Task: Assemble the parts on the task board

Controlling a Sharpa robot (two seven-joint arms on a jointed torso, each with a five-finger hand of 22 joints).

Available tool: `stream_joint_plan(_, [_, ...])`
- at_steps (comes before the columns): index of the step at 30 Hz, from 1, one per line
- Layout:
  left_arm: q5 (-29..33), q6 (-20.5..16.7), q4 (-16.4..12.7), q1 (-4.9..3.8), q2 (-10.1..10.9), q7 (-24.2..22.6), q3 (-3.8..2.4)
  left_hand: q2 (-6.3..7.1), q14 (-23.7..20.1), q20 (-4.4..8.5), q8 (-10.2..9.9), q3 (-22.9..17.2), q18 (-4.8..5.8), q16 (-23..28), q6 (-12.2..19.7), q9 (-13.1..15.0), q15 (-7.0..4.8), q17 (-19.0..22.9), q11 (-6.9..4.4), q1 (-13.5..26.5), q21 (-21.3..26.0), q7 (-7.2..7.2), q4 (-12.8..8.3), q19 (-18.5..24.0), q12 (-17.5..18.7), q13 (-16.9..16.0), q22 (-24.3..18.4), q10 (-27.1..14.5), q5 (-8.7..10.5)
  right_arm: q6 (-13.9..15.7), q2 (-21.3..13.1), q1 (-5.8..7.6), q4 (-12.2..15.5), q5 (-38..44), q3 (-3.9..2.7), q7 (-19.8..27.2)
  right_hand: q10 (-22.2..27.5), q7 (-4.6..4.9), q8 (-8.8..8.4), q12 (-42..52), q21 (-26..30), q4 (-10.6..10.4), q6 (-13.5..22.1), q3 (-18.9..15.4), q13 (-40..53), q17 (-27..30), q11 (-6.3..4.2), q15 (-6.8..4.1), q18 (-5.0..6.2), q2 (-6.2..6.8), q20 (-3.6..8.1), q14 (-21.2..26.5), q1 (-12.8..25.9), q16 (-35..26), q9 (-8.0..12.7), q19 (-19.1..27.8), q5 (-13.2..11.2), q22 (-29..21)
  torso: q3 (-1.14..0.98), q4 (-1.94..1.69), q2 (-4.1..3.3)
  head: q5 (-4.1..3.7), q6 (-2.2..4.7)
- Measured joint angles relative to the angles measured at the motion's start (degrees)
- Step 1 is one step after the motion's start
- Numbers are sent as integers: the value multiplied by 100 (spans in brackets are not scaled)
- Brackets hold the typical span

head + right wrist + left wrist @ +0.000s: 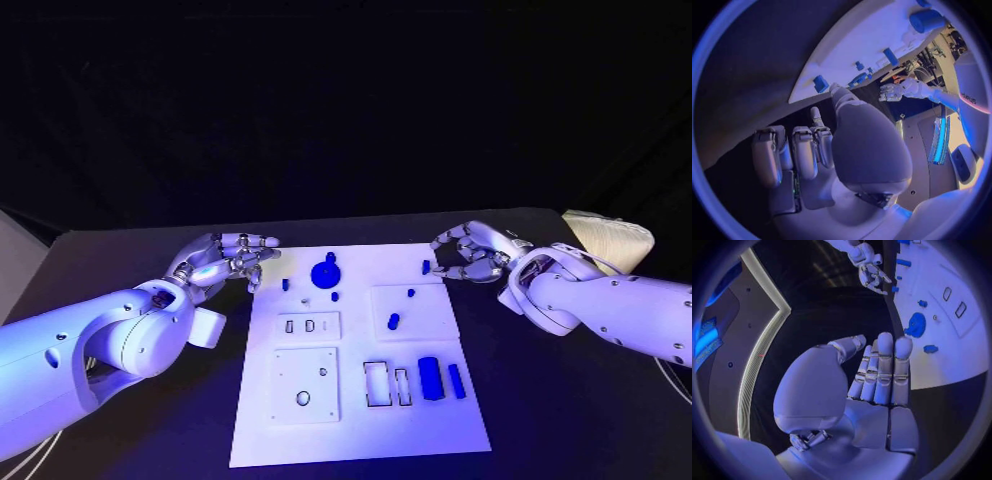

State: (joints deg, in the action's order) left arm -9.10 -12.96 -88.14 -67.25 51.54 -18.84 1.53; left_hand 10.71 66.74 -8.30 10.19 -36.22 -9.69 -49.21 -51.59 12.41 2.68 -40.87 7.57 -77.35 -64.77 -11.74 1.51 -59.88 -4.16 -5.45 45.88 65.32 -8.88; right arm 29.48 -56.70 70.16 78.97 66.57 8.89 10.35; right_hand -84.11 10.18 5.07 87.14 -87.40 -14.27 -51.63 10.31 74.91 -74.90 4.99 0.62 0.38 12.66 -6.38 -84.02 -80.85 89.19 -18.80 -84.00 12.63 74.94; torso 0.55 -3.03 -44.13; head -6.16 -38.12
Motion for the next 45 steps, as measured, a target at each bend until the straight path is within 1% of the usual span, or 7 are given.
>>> stream_joint_plan(7, [-2,3,-2,1,4,0,0,0,0,0,0,0,0,0,0,0,0,0,0,0,0,0,0,0,0,0,0,0,0,-43,107,-53,-62,103,0,-85,0,1,0,0,0,-125,1,-189,0,-5,0,0,0,-29,0,0,-75,0,0,0,0,0,-3,-4,-10,13,-9])
stream_joint_plan(14, [-5,4,-9,1,8,0,0,0,-21,-17,0,-17,0,0,0,0,21,6,0,0,0,0,-17,23,-21,-1,-1,0,0,-55,265,-98,-153,169,-2,-216,0,-18,37,0,0,-150,-80,-206,-1,-4,0,0,1,-180,0,0,-225,0,-25,0,-100,-1,1,-5,-12,47,-33])
stream_joint_plan(25, [-9,4,-24,1,45,8,0,0,-21,1,0,-16,-1,0,0,0,21,6,0,0,0,0,-17,41,-21,-5,-1,0,0,-41,351,-143,-244,211,0,-391,2,-102,169,36,-1,-201,-311,-72,4,-3,-2,0,0,-272,0,0,-314,0,-73,0,-100,-2,-2,-7,-13,77,-88])
stream_joint_plan(27, [-9,4,-25,1,47,9,0,0,-21,1,0,-17,0,0,0,0,21,5,0,0,0,0,-17,41,-21,-5,-1,0,0,-39,357,-144,-250,214,0,-410,20,-93,200,36,-1,-193,-341,-48,4,-3,-21,0,0,-302,0,0,-284,0,-74,0,-100,-2,-3,-5,-12,82,-96])
stream_joint_plan(37, [-11,4,-30,1,56,12,0,0,-21,1,0,-16,0,0,0,0,21,5,0,0,1,0,-16,41,-21,-4,-1,0,0,-29,385,-146,-268,228,0,-464,20,-161,272,36,-1,-201,-450,27,3,-3,-64,-44,0,-302,1,-2,-284,0,-103,0,-75,-3,-7,0,-5,95,-125])
stream_joint_plan(42, [-12,4,-30,1,60,13,0,0,-21,1,0,-16,-1,0,0,8,21,5,0,0,1,0,-16,41,-21,-4,-1,0,0,-15,390,-147,-271,231,0,-480,20,-206,356,67,-79,-167,-536,164,3,-2,-105,-86,0,-387,45,0,-310,0,-118,-1,-43,-3,-7,2,-3,104,-127])
stream_joint_plan(45, [-12,4,-30,1,62,14,0,0,-21,1,0,-16,-1,0,0,8,21,5,0,0,2,0,-17,41,-21,-4,-1,0,0,-3,396,-147,-270,233,0,-490,0,-225,379,67,-79,-155,-555,276,2,-2,-125,-87,0,-408,85,0,-330,0,-118,-1,-158,-3,-7,2,-3,108,-135])
